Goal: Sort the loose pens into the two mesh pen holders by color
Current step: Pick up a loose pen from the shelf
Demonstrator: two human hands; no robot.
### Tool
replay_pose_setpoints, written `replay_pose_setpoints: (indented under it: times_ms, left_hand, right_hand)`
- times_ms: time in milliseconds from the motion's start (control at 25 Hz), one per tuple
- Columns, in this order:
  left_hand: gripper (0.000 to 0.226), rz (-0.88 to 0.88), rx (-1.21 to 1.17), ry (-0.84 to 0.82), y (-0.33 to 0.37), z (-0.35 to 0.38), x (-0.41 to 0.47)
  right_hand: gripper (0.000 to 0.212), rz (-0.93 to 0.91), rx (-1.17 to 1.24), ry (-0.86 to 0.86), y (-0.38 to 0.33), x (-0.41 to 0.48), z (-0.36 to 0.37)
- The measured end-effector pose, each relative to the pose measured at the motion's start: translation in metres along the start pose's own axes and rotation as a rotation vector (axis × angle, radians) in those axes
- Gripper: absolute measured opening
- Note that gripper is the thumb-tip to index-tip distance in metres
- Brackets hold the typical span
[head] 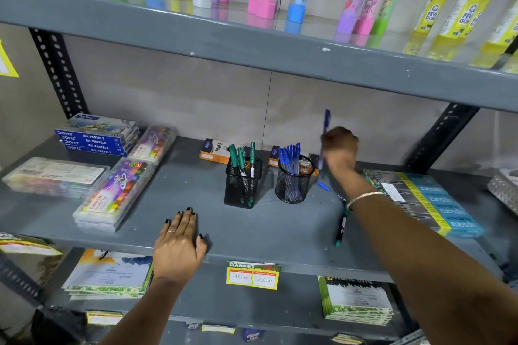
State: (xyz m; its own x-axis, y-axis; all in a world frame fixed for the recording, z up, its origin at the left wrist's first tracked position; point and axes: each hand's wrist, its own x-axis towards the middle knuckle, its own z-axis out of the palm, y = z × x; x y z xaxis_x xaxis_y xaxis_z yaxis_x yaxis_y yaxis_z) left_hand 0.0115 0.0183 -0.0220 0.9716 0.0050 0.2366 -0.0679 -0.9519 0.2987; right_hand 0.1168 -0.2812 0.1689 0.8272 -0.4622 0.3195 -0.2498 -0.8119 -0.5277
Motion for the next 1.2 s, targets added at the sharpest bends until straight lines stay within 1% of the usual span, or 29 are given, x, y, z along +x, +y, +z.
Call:
replay_pose_setpoints:
  times_ms: [40, 80, 160, 200, 280, 480, 640, 760, 840, 1000, 1120, 1200]
  left_hand:
    - [0.059, -0.001, -0.002, 0.007, 0.0, 0.0, 0.0]
    - [0.059, 0.0, -0.001, 0.013, 0.0, 0.0, 0.0]
    - [0.059, 0.004, -0.003, 0.015, 0.0, 0.0, 0.0]
    - [0.059, 0.004, -0.003, 0.015, 0.001, 0.0, 0.0]
    - [0.059, 0.003, 0.0, 0.022, 0.0, 0.0, -0.001]
    - [0.058, 0.014, 0.01, 0.03, 0.0, -0.003, 0.0]
    - [0.058, 0.011, 0.012, 0.013, 0.0, -0.002, 0.0]
    - [0.058, 0.01, 0.014, 0.01, 0.001, -0.003, 0.0]
    - [0.058, 0.003, 0.019, 0.005, 0.001, -0.004, -0.001]
    - [0.058, -0.003, 0.012, 0.005, 0.002, -0.004, -0.001]
    - [0.059, -0.006, 0.005, 0.008, 0.002, -0.003, -0.001]
    - [0.059, -0.004, -0.001, 0.011, 0.002, -0.003, -0.001]
  right_hand:
    - [0.025, -0.023, 0.013, -0.033, -0.013, 0.0, 0.005]
    - [0.023, -0.028, -0.013, -0.105, -0.022, -0.001, 0.013]
    - [0.021, -0.019, -0.102, -0.294, -0.029, -0.008, 0.03]
    - [0.021, -0.03, -0.139, -0.36, -0.028, -0.012, 0.036]
    - [0.023, -0.057, -0.178, -0.398, -0.023, -0.017, 0.045]
    - [0.026, -0.035, -0.199, -0.382, -0.026, -0.015, 0.051]
    - [0.027, -0.062, -0.241, -0.397, -0.019, -0.019, 0.056]
    - [0.025, -0.043, -0.262, -0.391, -0.022, -0.016, 0.054]
    - [0.023, -0.024, -0.267, -0.342, -0.025, -0.01, 0.048]
    - [0.023, 0.017, -0.249, -0.187, -0.014, 0.002, 0.031]
    - [0.025, 0.116, -0.208, -0.147, 0.008, 0.006, 0.013]
    - [0.028, 0.178, -0.227, -0.158, 0.037, -0.001, 0.003]
